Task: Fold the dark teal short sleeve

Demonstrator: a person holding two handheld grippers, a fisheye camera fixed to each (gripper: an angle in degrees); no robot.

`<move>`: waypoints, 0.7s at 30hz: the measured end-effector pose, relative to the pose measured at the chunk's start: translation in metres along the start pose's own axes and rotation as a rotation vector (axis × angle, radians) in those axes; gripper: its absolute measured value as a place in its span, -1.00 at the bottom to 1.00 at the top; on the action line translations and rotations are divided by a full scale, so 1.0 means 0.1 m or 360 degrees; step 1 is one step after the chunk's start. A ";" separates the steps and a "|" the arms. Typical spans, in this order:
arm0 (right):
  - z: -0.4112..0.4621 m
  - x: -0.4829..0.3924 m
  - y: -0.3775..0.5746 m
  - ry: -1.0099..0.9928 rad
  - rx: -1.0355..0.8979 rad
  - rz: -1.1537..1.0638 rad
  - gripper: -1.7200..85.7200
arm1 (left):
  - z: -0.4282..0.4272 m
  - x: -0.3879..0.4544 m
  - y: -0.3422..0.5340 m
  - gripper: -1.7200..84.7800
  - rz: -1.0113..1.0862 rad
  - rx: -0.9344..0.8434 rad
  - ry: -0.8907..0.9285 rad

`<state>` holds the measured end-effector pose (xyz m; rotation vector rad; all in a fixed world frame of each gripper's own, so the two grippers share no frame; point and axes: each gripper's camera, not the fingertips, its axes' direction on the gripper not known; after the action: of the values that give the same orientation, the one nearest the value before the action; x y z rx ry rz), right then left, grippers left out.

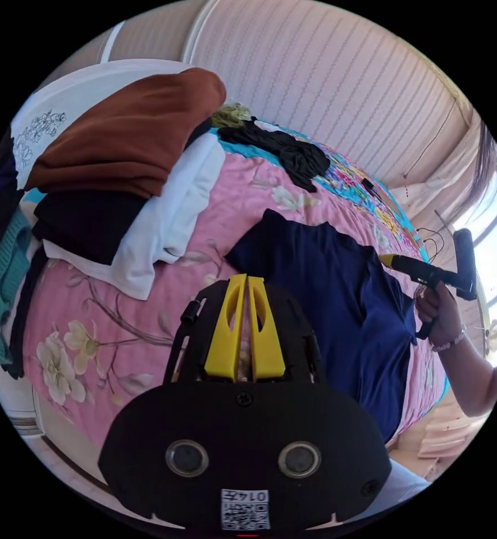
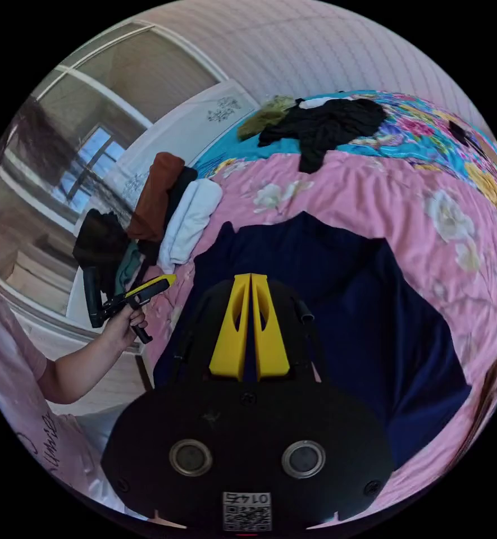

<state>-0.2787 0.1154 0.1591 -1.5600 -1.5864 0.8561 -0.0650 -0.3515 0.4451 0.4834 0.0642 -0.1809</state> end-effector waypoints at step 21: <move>1.99 -1.56 -2.17 -0.0179 -0.0656 -0.0822 -0.90 | -0.43 -0.72 -0.09 -0.98 -0.0325 0.0013 0.0020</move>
<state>-0.5621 -0.0414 0.2379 -1.2731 -2.2178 0.3486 -0.1382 -0.3273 0.4106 0.4861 0.1249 -0.3783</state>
